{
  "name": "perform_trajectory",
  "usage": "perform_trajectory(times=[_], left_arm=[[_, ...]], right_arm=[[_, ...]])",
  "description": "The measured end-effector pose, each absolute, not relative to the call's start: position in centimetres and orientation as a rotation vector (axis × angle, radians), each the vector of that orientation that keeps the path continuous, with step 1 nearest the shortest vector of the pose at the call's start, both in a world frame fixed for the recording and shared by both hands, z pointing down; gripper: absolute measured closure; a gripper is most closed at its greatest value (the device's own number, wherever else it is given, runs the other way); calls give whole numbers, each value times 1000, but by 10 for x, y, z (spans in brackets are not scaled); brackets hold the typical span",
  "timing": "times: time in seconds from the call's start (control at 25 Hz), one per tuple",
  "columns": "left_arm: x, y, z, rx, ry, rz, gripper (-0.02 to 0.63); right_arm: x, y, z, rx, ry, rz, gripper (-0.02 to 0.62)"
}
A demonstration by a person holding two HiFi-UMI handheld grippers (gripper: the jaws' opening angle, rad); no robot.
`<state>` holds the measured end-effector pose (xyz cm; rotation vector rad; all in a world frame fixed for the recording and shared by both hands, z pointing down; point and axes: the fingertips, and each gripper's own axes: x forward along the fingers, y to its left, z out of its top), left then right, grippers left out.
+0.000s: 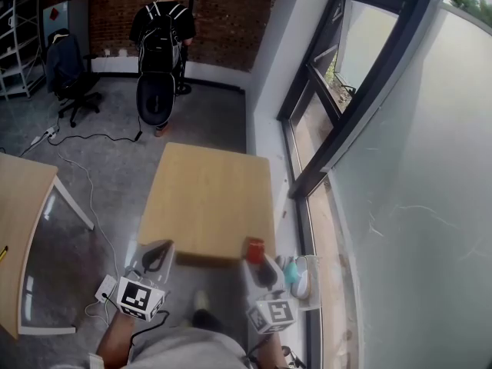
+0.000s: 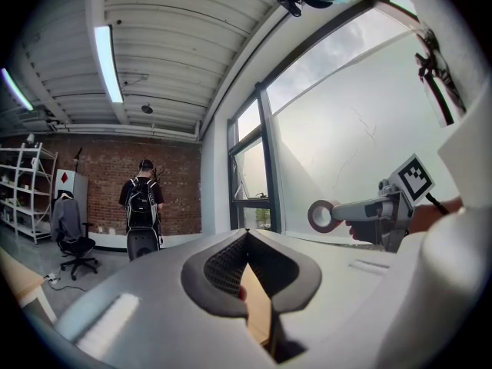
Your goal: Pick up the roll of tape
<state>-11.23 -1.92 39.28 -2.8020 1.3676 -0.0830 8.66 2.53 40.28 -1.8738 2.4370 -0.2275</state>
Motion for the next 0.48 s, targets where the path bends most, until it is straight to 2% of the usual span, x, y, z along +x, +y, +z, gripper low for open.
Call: perform_trajectory(times=[0.48], left_arm=[[-110,-15,392,-2804,1365,-77,606]], right_arm=[[89,30,400,-1876,2445,-212,393]])
